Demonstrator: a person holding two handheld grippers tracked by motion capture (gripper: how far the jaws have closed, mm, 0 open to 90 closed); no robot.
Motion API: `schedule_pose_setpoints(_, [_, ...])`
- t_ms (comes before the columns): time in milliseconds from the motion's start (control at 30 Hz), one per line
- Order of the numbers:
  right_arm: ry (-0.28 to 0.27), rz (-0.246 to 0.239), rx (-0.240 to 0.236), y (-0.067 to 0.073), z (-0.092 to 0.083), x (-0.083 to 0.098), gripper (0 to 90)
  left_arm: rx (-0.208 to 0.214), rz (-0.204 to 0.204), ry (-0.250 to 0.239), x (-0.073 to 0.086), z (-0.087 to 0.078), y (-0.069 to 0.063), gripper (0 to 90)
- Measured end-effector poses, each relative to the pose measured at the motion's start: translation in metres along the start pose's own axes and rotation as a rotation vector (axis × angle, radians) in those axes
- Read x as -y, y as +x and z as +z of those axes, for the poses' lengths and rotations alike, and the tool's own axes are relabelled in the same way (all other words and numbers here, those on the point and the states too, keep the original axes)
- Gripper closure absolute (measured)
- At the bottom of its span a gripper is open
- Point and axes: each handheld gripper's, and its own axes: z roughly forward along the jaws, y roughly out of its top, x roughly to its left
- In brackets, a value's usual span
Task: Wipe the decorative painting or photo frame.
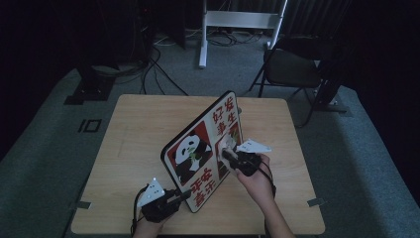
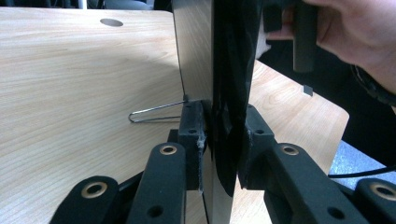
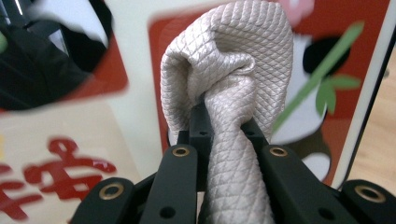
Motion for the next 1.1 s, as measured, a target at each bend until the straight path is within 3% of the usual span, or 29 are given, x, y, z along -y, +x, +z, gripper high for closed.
schedule_pose_setpoints(467, [0.098,0.034,0.012,-0.007,0.012,0.039,81.4,0.0,-0.001,-0.001,0.0,0.0,0.0,75.6])
schedule_pose_setpoints(1100, [0.183,0.076,0.019,-0.016,0.022,0.067,81.4,0.002,-0.001,0.0,0.0,0.0,0.001,75.6])
